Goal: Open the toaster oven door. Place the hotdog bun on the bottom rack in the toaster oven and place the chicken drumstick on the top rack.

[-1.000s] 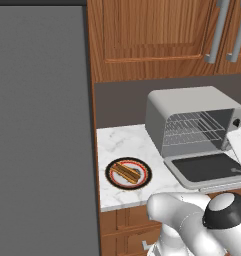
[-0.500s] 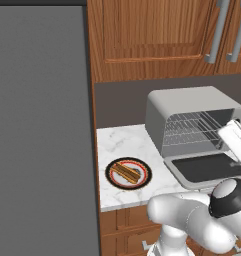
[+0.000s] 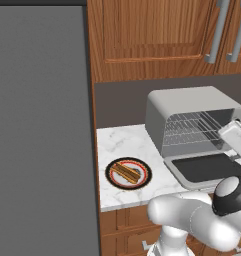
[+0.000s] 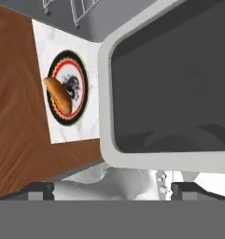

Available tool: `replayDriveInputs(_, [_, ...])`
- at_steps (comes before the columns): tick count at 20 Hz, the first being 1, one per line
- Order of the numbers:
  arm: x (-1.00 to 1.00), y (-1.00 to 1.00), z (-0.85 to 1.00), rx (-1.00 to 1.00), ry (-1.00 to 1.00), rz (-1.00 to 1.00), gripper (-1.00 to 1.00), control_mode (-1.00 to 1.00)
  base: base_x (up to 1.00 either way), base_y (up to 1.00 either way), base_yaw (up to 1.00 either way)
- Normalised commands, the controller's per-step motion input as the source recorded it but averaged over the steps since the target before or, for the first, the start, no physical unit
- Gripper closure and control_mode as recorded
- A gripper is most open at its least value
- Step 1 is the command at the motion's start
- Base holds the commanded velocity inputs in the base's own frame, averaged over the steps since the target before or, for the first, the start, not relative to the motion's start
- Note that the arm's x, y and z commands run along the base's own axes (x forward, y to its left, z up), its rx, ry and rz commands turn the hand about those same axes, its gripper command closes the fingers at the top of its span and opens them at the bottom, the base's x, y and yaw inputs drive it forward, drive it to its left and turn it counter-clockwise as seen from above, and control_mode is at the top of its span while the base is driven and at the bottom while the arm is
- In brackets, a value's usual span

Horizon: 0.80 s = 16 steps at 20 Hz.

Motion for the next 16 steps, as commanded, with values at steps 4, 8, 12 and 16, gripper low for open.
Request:
replayDriveInputs(4, [0.00, 0.00, 0.00, -0.10, -0.43, 0.26, -1.00, -1.00, 0.00, 0.00, 0.00])
replayDriveInputs(8, [0.00, 0.00, 0.03, -0.02, -0.45, 0.20, -1.00, -1.00, 0.00, 0.00, 0.00])
replayDriveInputs(12, [0.00, -0.02, 0.02, -0.01, -0.45, 0.28, -1.00, -1.00, 0.00, 0.00, 0.00])
replayDriveInputs(16, [0.07, -0.15, 0.03, 0.00, -0.36, 0.40, -1.00, -1.00, 0.00, 0.00, 0.00])
